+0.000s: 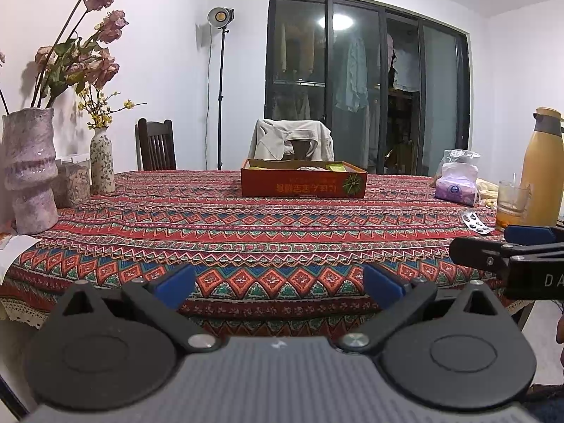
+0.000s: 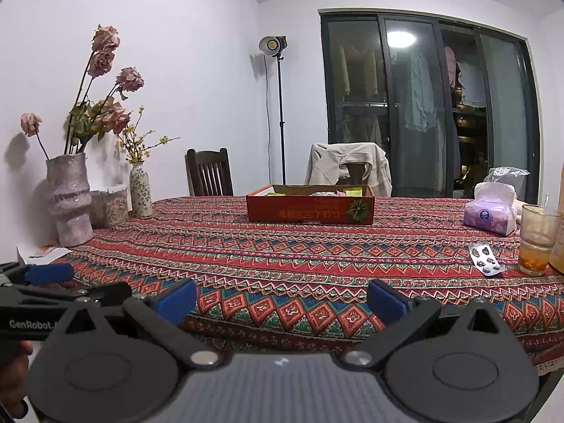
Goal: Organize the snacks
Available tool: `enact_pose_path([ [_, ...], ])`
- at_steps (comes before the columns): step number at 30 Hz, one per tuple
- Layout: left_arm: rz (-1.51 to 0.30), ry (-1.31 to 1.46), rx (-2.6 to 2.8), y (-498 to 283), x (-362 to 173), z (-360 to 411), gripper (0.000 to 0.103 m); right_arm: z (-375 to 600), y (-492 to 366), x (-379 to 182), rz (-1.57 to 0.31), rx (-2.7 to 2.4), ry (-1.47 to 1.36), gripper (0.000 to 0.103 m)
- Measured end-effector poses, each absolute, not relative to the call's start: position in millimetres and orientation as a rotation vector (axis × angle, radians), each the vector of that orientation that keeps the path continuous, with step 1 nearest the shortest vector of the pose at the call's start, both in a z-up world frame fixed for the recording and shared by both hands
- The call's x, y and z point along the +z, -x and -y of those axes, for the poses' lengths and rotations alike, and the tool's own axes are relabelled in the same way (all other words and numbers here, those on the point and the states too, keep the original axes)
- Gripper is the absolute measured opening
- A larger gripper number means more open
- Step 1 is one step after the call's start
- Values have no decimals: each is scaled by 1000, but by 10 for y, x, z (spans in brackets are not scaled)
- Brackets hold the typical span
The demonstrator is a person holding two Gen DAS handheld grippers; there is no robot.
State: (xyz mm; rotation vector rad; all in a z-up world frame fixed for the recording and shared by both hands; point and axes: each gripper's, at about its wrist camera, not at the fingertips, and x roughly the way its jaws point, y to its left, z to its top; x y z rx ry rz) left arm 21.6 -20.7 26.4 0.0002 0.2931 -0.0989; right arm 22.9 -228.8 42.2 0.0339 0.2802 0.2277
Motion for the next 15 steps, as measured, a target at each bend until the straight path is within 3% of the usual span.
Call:
enact_pose_path([
  [15,-299,-1,-106,-221,260,201,103,2291,-235,405,-285,234,-42,103],
])
